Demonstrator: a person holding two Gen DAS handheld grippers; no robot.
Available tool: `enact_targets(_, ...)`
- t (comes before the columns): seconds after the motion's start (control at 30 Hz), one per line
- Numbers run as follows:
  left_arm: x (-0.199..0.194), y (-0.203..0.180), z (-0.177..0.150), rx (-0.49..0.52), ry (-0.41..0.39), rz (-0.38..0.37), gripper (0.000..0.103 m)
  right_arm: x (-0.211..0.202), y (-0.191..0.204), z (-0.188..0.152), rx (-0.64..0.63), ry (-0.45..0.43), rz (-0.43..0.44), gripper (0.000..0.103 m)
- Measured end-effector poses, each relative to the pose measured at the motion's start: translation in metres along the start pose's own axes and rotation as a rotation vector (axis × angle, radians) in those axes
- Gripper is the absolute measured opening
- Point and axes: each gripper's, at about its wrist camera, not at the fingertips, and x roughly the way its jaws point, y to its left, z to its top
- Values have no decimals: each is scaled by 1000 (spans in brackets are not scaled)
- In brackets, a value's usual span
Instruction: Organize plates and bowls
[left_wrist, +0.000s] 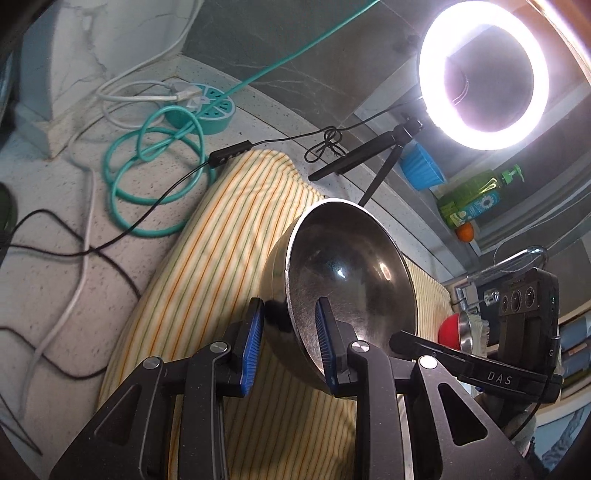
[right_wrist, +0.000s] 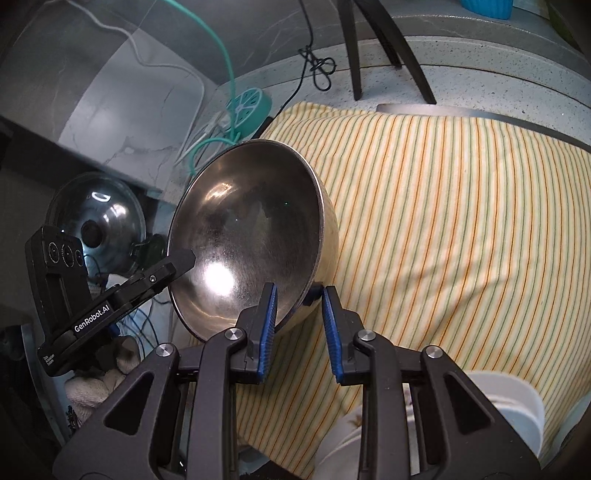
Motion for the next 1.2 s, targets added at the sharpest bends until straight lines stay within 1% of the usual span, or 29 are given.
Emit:
enact_targets(0.33,-32,13,-49,-48,-7,22,25,-6,22,-49,-46,59,29,26)
enact_targets(0.5,-40,17,-69,-72,-1,31,25,-7,28,-67,-71,83,34,26)
enact_targets(0.63,-44,18,-81,-74,0,41,25,-7,26,-75,-71,101,42,26)
enact_targets(0.93,-45,21,-96,-87,10,58,25,-5,22,-91,-87,140,58,26)
enact_targets(1.2,-43,23,-101,-86,20,73,25,-5,25,-96,-113,140,56,26)
